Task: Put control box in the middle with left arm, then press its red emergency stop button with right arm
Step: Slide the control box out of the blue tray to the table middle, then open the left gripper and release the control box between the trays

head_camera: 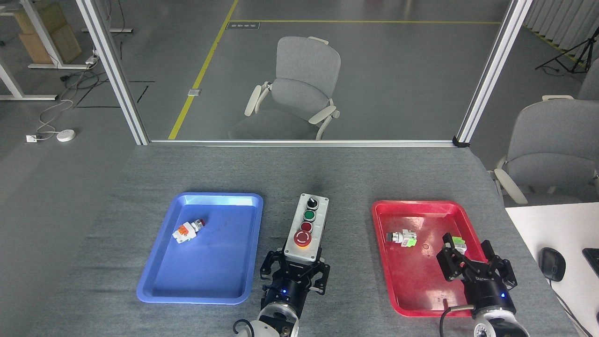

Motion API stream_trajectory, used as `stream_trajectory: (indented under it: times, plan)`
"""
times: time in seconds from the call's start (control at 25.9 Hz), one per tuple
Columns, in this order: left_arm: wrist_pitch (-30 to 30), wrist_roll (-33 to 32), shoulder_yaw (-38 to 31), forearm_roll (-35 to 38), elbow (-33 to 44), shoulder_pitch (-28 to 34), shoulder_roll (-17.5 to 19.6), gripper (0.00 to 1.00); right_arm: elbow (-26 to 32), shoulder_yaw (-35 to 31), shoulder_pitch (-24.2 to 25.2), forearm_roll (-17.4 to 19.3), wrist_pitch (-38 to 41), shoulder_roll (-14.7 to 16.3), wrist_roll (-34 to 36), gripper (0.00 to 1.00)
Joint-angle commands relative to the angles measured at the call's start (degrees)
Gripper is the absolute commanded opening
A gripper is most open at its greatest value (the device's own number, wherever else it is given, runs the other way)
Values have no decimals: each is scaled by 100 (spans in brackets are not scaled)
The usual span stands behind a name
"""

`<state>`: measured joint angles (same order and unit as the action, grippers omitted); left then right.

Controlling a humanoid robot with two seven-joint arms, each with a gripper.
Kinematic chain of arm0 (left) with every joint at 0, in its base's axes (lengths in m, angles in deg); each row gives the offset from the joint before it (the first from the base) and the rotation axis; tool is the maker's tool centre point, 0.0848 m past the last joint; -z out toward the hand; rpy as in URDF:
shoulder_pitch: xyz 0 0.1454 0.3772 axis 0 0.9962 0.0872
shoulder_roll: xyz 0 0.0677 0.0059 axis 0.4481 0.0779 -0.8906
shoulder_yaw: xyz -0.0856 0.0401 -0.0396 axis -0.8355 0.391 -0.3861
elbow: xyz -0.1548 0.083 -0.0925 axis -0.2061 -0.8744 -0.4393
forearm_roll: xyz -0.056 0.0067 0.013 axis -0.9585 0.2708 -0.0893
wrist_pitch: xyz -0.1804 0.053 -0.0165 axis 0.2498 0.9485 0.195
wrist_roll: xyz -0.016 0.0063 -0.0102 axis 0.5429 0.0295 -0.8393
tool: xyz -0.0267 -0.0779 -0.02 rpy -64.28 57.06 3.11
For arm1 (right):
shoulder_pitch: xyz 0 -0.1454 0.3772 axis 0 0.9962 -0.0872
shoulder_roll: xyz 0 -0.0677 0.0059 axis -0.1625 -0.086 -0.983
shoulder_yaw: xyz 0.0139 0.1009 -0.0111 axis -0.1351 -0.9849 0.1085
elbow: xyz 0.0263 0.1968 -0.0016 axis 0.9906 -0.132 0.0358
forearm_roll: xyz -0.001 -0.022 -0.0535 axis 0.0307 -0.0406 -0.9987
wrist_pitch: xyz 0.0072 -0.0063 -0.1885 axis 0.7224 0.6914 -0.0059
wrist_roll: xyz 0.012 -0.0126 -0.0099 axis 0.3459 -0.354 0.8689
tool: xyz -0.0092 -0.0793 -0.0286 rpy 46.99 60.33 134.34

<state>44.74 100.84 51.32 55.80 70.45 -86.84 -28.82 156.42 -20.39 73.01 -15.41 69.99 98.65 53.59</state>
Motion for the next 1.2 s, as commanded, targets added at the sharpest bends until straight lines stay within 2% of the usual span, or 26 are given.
stream_trajectory:
  times: [0.0, 0.12, 0.35, 0.58, 0.66, 0.69, 0.73, 0.81, 0.89, 0.97, 1.16]
  plan:
    - [89, -17, 377, -266, 2, -9, -2, 0, 0, -11, -10, -1, -33, 17, 1, 100]
    - [89, -8, 500, -345, -34, -9, -2, 0, 0, -11, -10, -1, -33, 17, 1, 100]
    - [18, 62, 526, -424, -631, -44, -2, 0, 0, -11, -10, -1, -6, 26, 1, 100]
    - [1, 98, 623, -433, -710, -53, -2, 0, 0, -11, -10, -1, -15, 44, 1, 100]
    - [-26, 106, 623, -433, -754, -62, -2, 3, 0, -11, -10, -1, -15, 44, 1, 100]
    - [-52, 106, 623, -433, -745, -71, 7, 9, 0, -11, -10, -1, -24, 44, 1, 100]
    - [-69, 115, 623, -433, -737, -79, 7, 22, -9, -11, -10, -1, -42, 53, 1, 100]
    - [-69, 229, 623, -433, -719, -79, 7, 57, -9, -11, -10, -1, -33, 53, 1, 100]
    - [-87, 317, 623, -442, -710, -79, 16, 71, -9, -2, -10, -1, -24, 61, 1, 100]
    - [-87, 317, 623, -442, -710, -79, 16, 99, -9, -2, -10, -1, -33, 70, 1, 100]
    - [-113, 326, 623, -433, -693, -88, 16, 99, 0, -11, -10, 8, -42, 70, 10, 100]
